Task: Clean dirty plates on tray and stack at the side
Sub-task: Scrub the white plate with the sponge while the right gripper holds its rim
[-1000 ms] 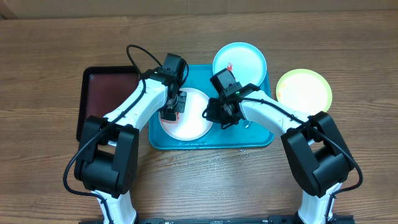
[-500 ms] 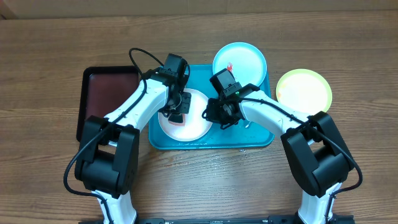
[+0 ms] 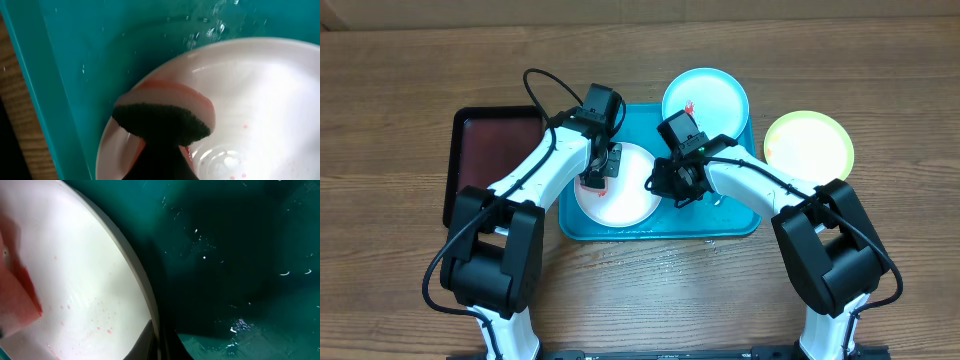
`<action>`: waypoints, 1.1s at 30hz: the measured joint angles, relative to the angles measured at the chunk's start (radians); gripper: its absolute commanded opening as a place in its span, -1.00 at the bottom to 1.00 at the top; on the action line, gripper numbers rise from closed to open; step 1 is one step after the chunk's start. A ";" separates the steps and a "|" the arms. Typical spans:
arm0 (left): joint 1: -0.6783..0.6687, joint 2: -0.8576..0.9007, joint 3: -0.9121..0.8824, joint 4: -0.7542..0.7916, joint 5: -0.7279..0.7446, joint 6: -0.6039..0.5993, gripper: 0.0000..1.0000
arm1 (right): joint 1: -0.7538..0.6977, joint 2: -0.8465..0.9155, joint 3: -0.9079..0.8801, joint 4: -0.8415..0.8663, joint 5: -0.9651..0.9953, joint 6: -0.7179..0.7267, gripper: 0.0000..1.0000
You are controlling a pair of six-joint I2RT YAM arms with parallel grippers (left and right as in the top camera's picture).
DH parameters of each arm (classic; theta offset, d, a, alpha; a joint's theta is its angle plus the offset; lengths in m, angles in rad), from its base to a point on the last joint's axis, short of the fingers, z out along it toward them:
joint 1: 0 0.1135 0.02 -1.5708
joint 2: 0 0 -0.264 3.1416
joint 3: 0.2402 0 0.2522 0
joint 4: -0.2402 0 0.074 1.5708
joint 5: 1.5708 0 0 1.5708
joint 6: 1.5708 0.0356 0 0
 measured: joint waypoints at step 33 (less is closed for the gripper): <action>-0.051 0.000 -0.003 -0.076 0.002 -0.018 -0.91 | 0.000 0.000 0.000 0.000 0.000 -0.001 -0.93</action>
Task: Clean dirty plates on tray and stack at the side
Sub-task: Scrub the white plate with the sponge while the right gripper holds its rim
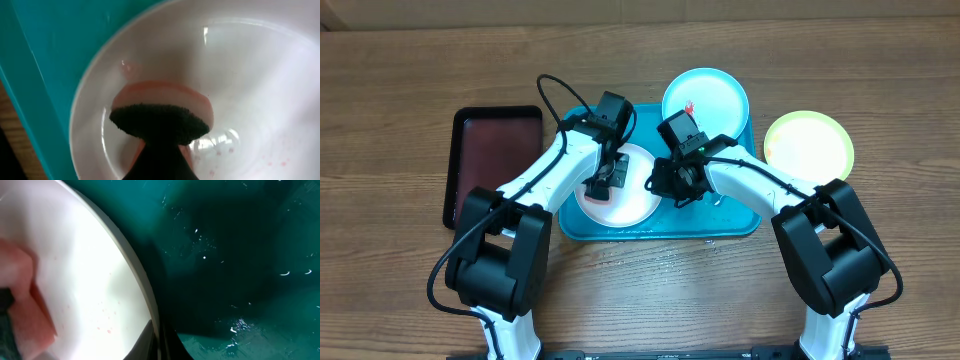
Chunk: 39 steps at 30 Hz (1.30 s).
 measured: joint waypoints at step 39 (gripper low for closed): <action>0.000 0.000 -0.002 0.055 0.150 0.088 -0.91 | 0.000 0.000 0.000 -0.001 -0.002 -0.002 -0.93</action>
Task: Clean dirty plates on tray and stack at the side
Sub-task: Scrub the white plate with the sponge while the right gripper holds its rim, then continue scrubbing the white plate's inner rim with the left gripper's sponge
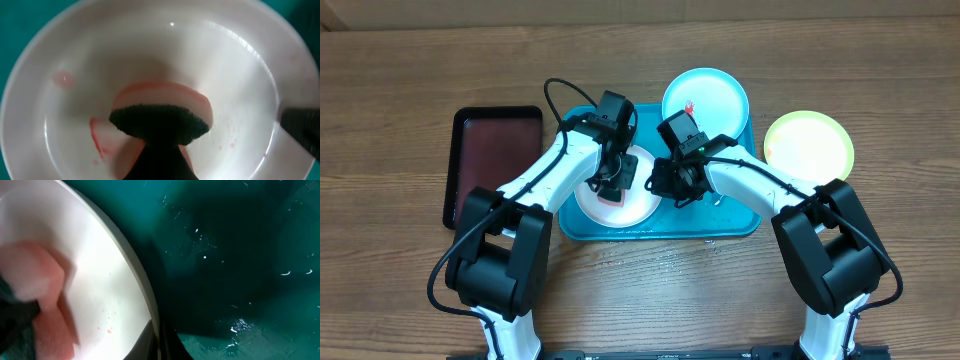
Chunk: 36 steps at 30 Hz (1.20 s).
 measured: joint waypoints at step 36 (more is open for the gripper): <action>0.000 0.000 -0.001 0.037 -0.208 -0.108 -0.92 | 0.000 0.005 0.000 -0.009 -0.059 -0.027 -0.93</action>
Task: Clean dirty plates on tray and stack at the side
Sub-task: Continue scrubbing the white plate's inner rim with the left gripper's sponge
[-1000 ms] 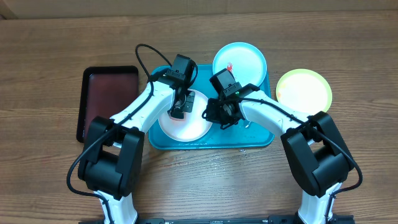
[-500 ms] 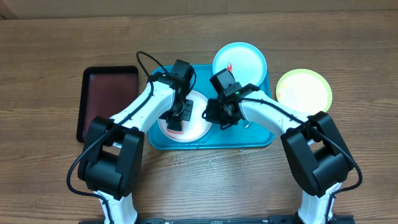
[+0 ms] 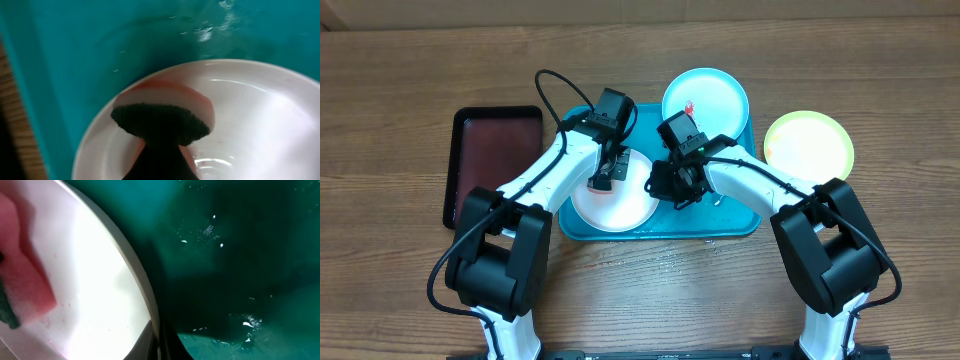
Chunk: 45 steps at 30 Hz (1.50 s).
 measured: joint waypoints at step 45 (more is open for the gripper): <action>0.000 0.000 -0.027 -0.158 -0.096 0.002 -0.92 | 0.003 0.000 0.000 -0.003 -0.010 -0.005 -0.93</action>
